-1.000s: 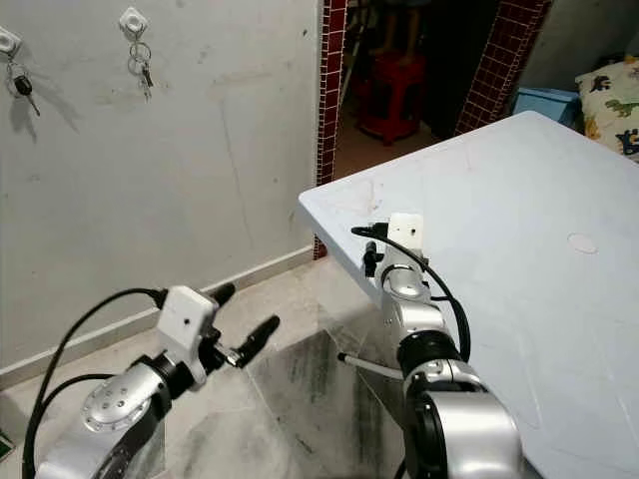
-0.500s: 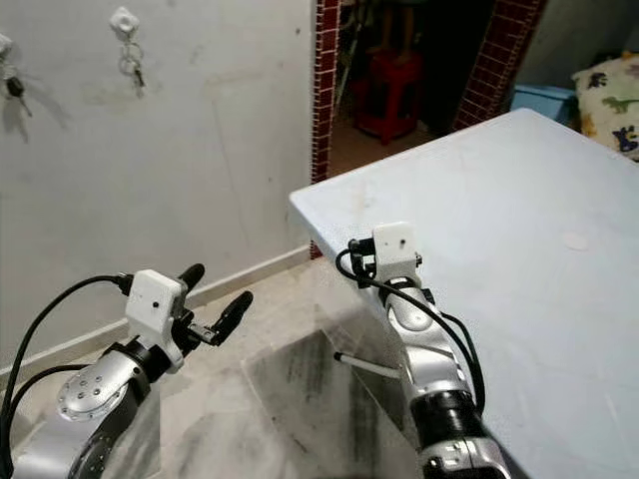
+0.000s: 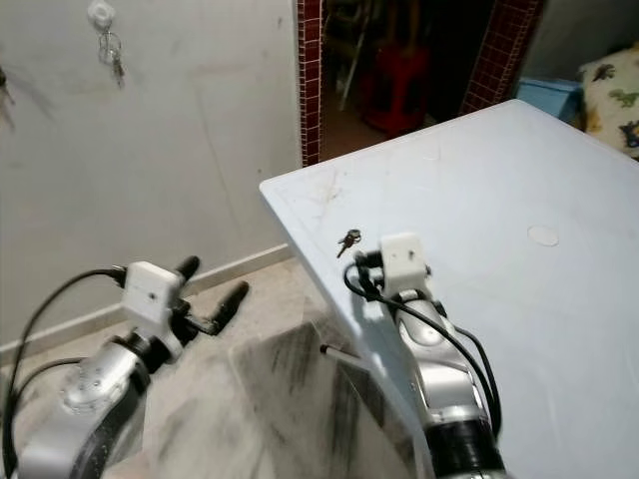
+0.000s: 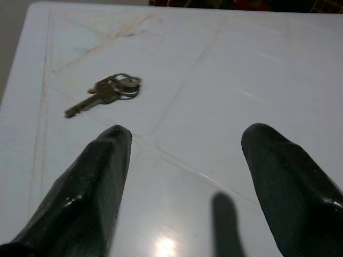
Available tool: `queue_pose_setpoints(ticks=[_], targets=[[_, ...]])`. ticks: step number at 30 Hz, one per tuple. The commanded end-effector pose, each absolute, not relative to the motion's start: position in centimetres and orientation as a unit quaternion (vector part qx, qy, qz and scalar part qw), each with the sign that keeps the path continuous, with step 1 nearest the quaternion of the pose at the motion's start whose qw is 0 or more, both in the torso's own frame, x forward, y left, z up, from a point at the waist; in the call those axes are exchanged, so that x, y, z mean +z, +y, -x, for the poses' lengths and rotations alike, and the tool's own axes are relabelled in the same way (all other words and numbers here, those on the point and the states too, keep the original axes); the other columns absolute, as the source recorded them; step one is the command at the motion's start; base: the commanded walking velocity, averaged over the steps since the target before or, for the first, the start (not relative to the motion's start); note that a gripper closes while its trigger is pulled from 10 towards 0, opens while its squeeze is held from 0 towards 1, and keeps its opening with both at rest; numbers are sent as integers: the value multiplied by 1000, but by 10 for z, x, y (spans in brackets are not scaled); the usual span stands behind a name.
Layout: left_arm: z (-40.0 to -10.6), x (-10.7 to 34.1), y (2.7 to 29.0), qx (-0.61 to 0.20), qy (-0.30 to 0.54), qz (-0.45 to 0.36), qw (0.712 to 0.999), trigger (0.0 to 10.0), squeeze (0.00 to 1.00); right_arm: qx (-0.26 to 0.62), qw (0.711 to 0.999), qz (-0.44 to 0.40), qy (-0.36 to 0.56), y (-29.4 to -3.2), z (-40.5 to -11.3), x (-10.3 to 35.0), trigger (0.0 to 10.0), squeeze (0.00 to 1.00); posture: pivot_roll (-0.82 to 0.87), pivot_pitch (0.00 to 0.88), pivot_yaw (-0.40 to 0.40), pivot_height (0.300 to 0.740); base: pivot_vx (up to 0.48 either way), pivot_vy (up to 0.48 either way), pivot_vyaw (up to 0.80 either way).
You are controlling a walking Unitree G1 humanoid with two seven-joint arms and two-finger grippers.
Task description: Hang keys on a hook
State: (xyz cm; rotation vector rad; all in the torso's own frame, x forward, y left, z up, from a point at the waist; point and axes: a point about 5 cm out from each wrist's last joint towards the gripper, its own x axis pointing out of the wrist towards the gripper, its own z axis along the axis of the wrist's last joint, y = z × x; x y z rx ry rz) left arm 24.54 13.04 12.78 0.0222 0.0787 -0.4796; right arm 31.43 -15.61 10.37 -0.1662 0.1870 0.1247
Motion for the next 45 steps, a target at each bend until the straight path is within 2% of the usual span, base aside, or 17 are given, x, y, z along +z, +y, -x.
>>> queue_pose_setpoints(ticks=[1, 8, 14, 22, 28, 35, 39, 45], targets=[[-247, 129, 137, -229, 38, -20, 973, 10000, 0, 75, 991, 76, 79, -147, -315, 112, 10000, 0, 87, 13, 17, 740, 0, 0, 0], [-248, 128, 137, -223, 42, -19, 974, 10000, 0, 107, 989, 64, 74, -133, -313, 116, 10000, 0, 86, 15, 19, 740, 0, 0, 0], [-246, 122, 144, -203, 57, -18, 977, 10000, 0, 130, 986, 43, 93, -107, -315, 112, 10000, 0, 100, 19, 28, 740, 0, 0, 0], [-219, 115, 152, -230, 81, -41, 969, 10000, 0, 101, 990, 8, 102, -80, -339, 114, 10000, 0, 167, 36, 36, 740, 0, 0, 0], [-223, 120, 149, -219, 70, -44, 972, 10000, 0, 49, 990, 21, 128, -72, -353, 107, 10000, 0, 206, 46, 31, 740, 0, 0, 0], [-224, 124, 147, -227, 62, -34, 971, 10000, 0, 51, 989, 22, 134, -60, -359, 105, 10000, 0, 208, 51, 26, 740, 0, 0, 0], [-223, 122, 146, -231, 63, -35, 970, 10000, 0, 32, 989, 54, 131, -64, -363, 102, 10000, 0, 205, 53, 23, 740, 0, 0, 0], [-223, 122, 146, -231, 63, -35, 970, 10000, 0, 32, 989, 54, 131, -64, -363, 102, 10000, 0, 205, 53, 23, 740, 0, 0, 0]])
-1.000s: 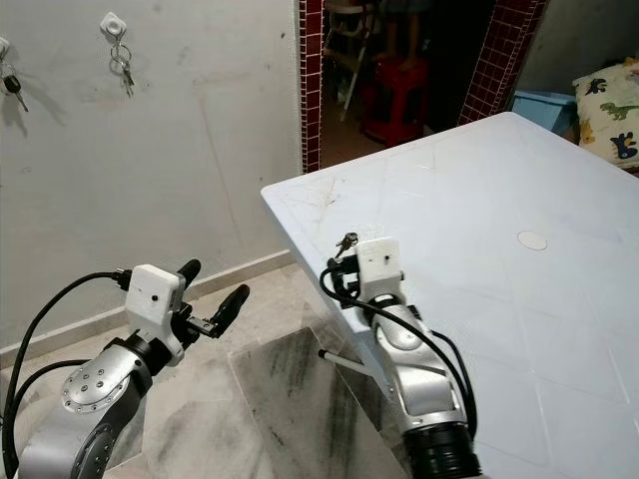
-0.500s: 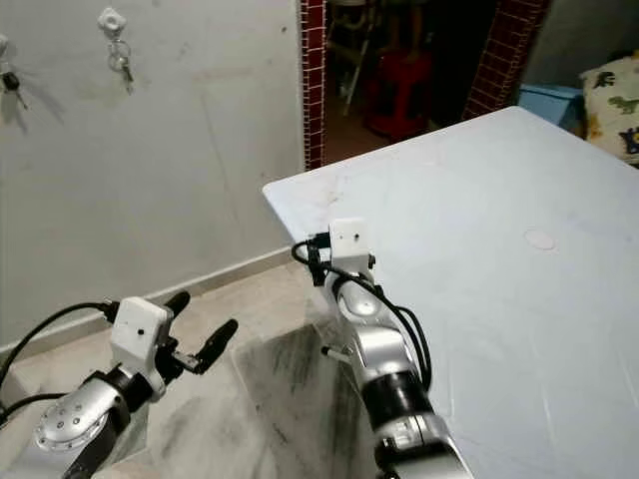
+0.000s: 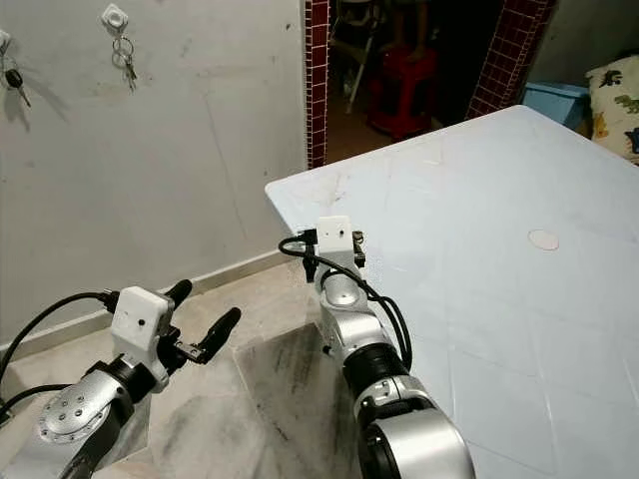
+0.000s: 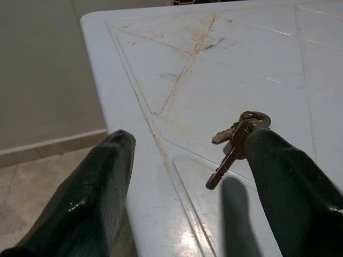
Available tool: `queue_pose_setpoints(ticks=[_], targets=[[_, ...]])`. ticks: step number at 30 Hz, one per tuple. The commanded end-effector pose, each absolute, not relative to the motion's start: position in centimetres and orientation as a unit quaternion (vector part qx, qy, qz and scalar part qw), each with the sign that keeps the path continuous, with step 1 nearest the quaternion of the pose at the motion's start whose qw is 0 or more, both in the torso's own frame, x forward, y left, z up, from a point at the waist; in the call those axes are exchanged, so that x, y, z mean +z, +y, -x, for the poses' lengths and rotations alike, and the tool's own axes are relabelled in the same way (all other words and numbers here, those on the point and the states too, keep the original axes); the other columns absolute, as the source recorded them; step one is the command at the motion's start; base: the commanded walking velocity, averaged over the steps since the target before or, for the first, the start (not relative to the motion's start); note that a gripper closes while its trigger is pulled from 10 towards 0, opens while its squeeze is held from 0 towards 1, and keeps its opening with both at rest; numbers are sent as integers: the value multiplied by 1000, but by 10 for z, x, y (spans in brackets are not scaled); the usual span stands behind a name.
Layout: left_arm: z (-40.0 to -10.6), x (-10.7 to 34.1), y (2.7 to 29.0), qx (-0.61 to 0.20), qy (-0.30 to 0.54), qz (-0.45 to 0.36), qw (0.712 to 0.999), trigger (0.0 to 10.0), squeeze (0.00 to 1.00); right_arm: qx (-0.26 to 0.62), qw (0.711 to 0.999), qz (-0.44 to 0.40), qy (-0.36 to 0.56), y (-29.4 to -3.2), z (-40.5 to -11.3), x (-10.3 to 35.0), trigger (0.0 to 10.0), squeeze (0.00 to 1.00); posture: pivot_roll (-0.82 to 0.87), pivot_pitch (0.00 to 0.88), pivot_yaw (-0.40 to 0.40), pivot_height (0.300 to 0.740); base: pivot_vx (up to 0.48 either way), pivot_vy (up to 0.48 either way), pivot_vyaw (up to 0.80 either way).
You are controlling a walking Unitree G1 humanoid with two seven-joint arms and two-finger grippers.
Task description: Hang keys on a hook
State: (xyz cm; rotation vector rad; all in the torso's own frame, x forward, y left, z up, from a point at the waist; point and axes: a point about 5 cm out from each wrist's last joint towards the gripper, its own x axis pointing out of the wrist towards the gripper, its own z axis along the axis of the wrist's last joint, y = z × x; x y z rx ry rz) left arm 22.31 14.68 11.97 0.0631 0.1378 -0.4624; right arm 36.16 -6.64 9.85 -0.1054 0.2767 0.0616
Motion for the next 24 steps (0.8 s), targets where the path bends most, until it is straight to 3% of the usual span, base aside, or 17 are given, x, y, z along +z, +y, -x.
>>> queue_pose_setpoints(ticks=[1, 4, 10, 12, 19, 24], targets=[[-223, 122, 146, -231, 63, -35, 970, 10000, 0, 32, 989, 54, 131, -64, -363, 102, 10000, 0, 205, 53, 23, 740, 0, 0, 0], [-224, 121, 147, -223, 66, -35, 972, 10000, 0, 6, 991, 63, 115, -76, -368, 108, 10000, 0, 185, 55, 13, 740, 0, 0, 0], [-233, 129, 150, -207, 45, -24, 977, 10000, 0, -10, 994, 106, -1, -103, -366, 139, 10000, 0, 156, 53, 11, 740, 0, 159, 0], [-235, 129, 150, -200, 46, -24, 978, 10000, 0, -10, 991, 123, -48, -116, -353, 150, 10000, 0, 136, 50, 13, 740, 0, 0, 0], [-228, 131, 149, -204, 41, -27, 978, 10000, 0, 7, 992, 118, -39, -133, -327, 145, 10000, 0, 114, 44, 17, 740, 0, 0, 0], [-218, 131, 156, -197, 43, -27, 979, 10000, 0, 107, 990, 76, -43, -131, -286, 148, 10000, 0, 93, 36, 25, 740, 0, 0, 0]])
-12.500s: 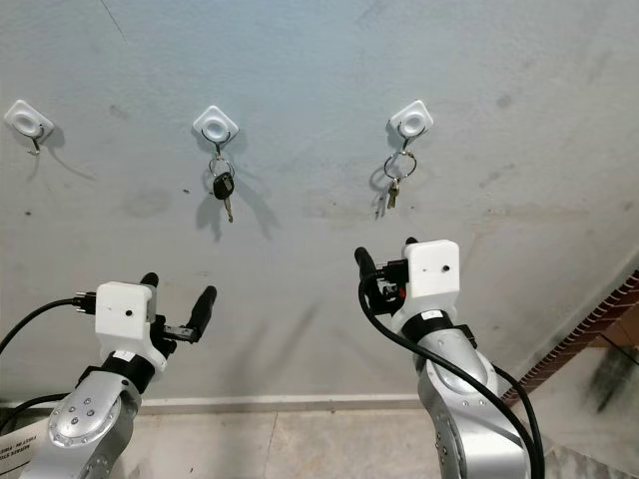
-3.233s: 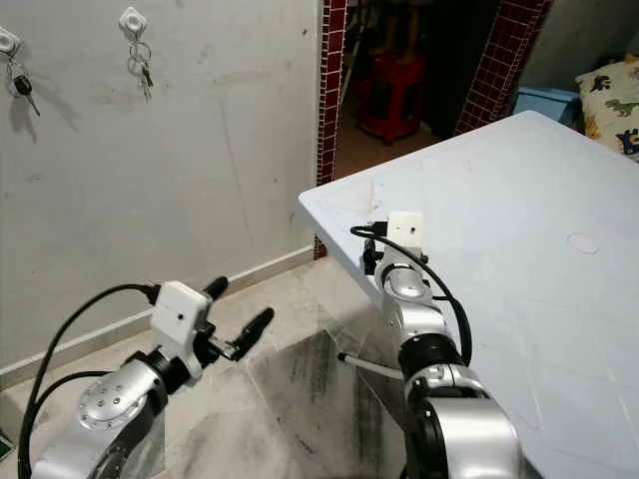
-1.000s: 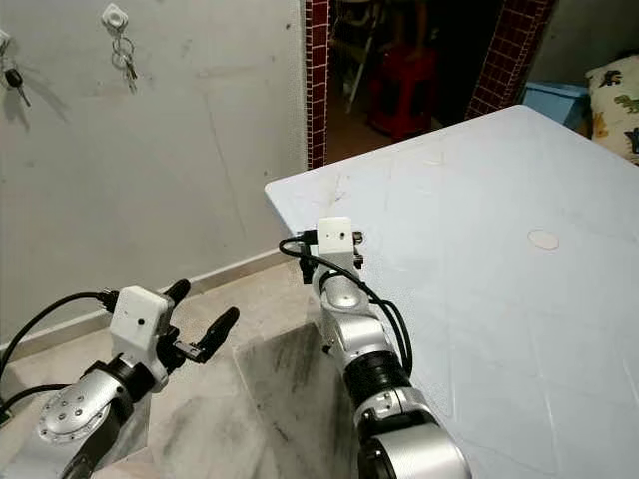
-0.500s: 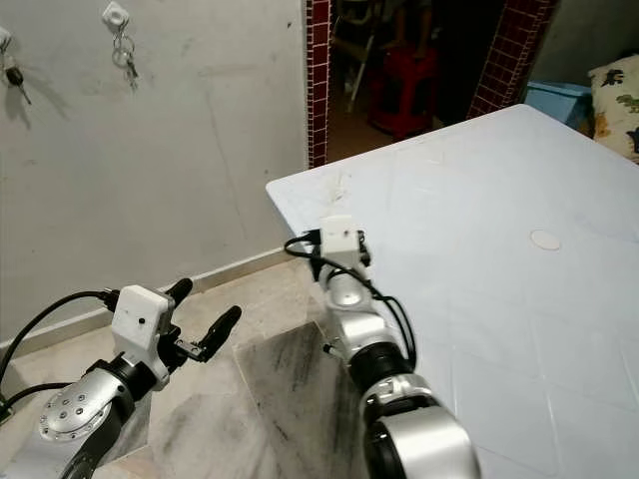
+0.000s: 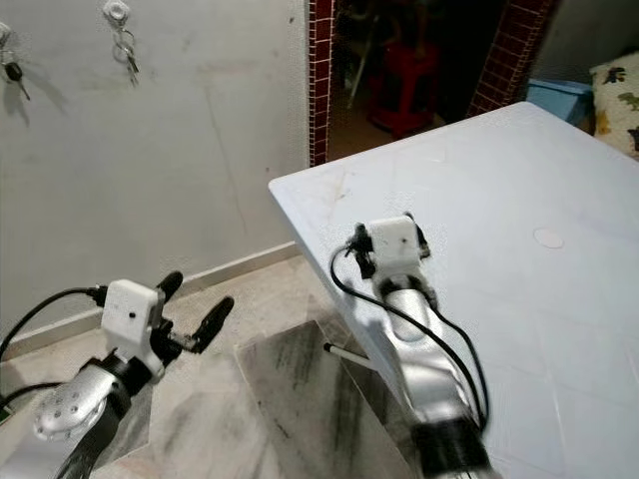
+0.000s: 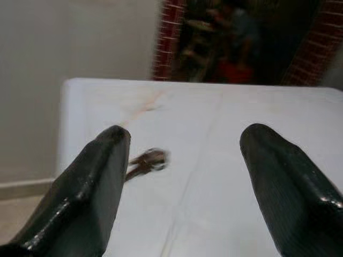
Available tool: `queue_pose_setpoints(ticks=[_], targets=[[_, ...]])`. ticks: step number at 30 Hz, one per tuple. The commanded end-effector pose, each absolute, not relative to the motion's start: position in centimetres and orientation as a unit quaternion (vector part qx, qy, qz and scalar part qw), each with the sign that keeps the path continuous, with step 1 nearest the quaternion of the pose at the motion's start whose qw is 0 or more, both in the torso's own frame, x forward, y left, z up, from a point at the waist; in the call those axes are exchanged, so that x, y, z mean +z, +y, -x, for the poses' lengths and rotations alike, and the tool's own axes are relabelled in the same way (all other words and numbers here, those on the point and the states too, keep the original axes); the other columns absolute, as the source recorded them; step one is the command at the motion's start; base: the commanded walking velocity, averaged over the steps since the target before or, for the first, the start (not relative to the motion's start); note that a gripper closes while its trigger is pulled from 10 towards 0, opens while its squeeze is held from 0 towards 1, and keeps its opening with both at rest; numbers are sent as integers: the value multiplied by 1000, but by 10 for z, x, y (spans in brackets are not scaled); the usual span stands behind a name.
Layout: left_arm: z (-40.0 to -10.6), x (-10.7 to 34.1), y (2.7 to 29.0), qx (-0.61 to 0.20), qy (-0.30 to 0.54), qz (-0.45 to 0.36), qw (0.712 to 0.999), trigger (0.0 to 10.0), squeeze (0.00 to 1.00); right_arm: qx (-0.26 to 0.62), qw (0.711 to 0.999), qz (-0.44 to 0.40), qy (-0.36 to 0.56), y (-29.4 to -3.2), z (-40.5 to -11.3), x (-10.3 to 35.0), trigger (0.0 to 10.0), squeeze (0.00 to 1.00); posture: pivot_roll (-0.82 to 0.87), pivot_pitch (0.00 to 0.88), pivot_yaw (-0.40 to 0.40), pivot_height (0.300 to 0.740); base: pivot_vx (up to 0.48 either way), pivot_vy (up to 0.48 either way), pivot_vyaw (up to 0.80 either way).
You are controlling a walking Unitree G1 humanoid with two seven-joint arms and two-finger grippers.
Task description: Hang keys on a hook
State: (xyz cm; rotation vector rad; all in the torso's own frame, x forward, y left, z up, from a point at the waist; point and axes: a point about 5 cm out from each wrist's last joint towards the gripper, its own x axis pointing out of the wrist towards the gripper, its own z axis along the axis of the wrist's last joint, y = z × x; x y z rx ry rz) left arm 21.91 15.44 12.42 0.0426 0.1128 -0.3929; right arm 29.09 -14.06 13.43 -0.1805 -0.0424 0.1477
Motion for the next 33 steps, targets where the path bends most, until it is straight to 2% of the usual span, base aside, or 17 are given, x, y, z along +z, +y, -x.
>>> queue_pose_setpoints(ticks=[1, 3, 8, 15, 33], targets=[[-218, 131, 156, -197, 43, -27, 979, 10000, 0, 107, 990, 76, -43, -131, -286, 148, 10000, 0, 93, 36, 25, 740, 0, 0, 0], [-216, 134, 161, -184, 41, -29, 982, 10000, 0, 126, 988, 79, -33, -138, -264, 149, 10000, 0, 89, 33, 27, 740, 0, 0, 0], [-214, 138, 166, -167, 30, -26, 985, 10000, 0, 138, 987, 84, -15, -149, -246, 151, 10000, 0, 80, 31, 33, 740, 0, 0, 0], [-214, 141, 166, -181, 26, -27, 983, 10000, 0, 128, 988, 84, 1, -153, -244, 150, 10000, 0, 82, 31, 37, 740, 161, 35, 0], [-214, 138, 162, -185, 36, -20, 982, 10000, 0, 129, 988, 75, 27, -150, -243, 144, 10000, 0, 84, 36, 35, 740, 296, 346, 0]])
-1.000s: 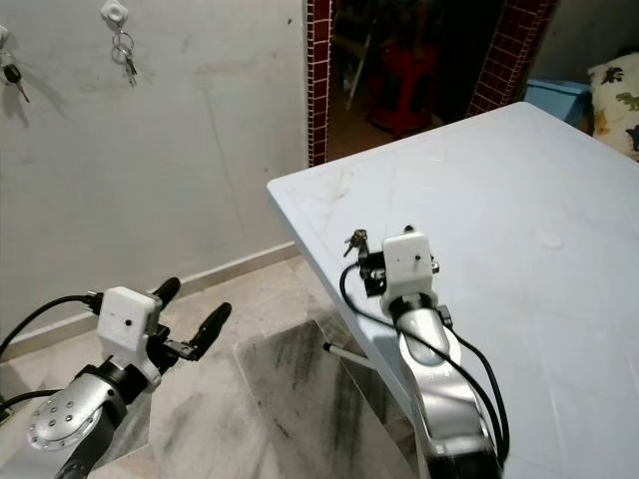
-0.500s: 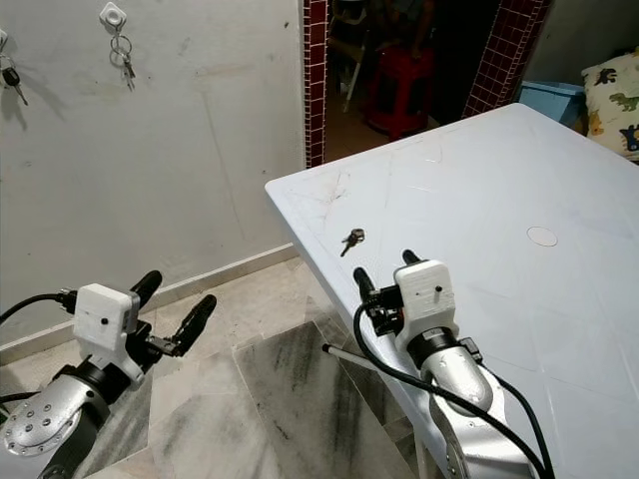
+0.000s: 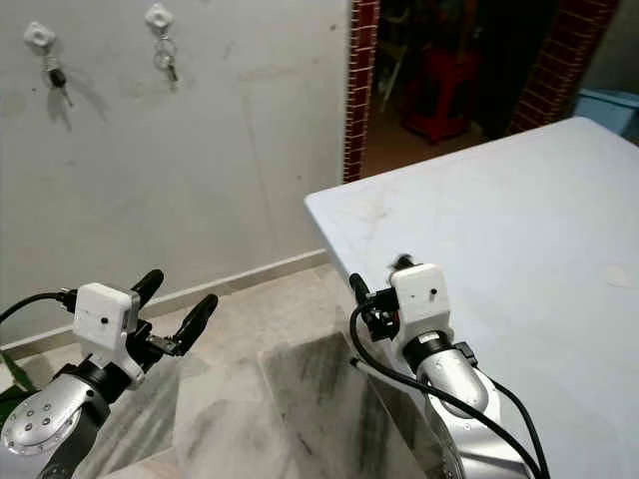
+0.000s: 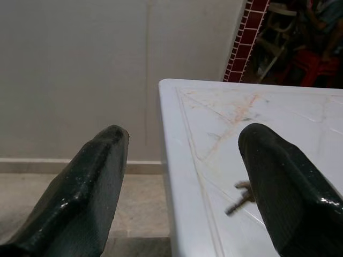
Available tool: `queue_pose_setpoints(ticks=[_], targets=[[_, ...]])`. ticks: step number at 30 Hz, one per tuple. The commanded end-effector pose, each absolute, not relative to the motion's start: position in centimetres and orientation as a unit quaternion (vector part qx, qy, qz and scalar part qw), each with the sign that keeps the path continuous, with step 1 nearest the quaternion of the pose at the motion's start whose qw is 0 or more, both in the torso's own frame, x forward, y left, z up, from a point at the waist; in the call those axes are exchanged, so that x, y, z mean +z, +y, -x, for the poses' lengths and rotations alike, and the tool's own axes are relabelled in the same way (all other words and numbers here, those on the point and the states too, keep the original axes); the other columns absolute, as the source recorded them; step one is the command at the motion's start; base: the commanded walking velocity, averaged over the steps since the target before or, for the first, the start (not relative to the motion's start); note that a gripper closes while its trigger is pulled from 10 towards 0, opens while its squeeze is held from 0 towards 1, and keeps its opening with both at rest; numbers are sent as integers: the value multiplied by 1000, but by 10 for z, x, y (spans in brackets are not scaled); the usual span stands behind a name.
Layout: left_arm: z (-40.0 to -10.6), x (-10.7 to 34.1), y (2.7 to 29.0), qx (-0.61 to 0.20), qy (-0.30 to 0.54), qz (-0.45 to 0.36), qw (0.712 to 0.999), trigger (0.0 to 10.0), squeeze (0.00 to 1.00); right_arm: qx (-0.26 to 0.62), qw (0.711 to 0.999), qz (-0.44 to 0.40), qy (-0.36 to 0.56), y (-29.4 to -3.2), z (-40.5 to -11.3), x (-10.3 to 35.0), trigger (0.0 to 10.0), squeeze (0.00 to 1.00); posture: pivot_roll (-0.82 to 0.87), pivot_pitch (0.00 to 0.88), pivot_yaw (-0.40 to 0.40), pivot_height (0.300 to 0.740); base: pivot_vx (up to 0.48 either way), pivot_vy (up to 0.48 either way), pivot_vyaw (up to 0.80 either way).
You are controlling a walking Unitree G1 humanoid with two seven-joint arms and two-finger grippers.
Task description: Hang keys on a hook
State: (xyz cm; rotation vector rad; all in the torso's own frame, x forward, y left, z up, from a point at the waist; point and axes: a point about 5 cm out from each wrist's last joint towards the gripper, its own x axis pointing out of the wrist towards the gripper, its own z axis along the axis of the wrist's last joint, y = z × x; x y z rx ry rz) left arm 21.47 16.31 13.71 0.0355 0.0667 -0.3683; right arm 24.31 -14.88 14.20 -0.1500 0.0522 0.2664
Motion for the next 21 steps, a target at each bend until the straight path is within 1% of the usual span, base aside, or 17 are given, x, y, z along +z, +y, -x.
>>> queue_pose_setpoints(ticks=[1, 21], targets=[[-215, 137, 162, -183, 39, -24, 982, 10000, 0, 129, 989, 74, 27, -150, -243, 143, 10000, 0, 85, 35, 34, 740, 0, 0, 0], [-216, 134, 158, -193, 41, -30, 980, 10000, 0, 126, 989, 72, 25, -145, -248, 145, 10000, 0, 84, 35, 34, 740, 0, 0, 0]])
